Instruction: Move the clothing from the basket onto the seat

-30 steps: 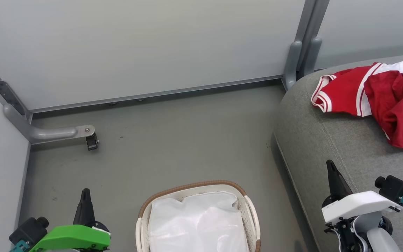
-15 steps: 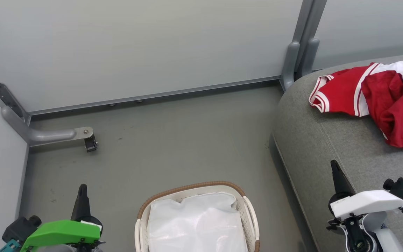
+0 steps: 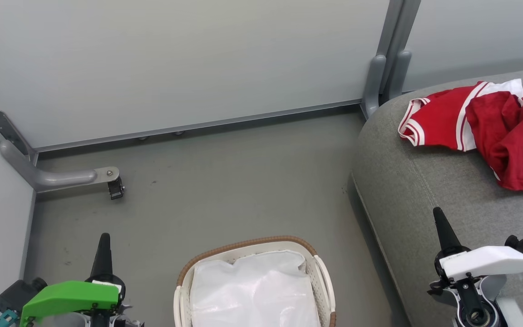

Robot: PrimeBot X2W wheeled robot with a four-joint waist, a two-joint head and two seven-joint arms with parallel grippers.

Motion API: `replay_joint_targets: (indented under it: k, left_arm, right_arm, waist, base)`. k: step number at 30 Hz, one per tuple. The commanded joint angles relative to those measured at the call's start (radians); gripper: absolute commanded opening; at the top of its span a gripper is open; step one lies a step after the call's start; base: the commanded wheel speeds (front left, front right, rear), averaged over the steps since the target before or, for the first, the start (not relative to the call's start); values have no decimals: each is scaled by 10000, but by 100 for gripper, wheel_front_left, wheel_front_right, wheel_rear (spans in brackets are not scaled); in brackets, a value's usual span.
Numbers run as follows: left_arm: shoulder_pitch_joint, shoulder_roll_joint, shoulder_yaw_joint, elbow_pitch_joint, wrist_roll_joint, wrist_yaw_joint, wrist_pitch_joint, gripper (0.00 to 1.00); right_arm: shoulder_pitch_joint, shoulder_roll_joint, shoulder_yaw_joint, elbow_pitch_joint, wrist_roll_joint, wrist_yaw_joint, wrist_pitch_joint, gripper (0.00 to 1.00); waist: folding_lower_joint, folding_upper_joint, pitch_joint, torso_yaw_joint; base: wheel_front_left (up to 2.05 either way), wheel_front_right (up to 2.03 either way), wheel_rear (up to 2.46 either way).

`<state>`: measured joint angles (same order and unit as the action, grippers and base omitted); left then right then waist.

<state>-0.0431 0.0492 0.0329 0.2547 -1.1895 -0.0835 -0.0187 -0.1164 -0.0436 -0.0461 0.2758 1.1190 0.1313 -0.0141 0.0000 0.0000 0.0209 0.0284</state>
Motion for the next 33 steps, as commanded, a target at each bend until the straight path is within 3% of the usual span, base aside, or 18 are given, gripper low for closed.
replay_joint_targets:
  k: [1, 33]
  left_arm:
    - [-274, 76, 80, -115, -252, -66, 64, 0]
    - [-562, 74, 528, -114, -2746, -336, 844, 0]
  right_arm:
    - [3, -58, -64, -124, 271, -4, 71, 0]
    - [77, -80, -460, -261, 3166, -5, 832, 0]
  waist:
    - [0, 0, -5, -6]
    - [0, 0, -101, -160]
  base:
    - [0, 0, 0]
    - [0, 0, 0]
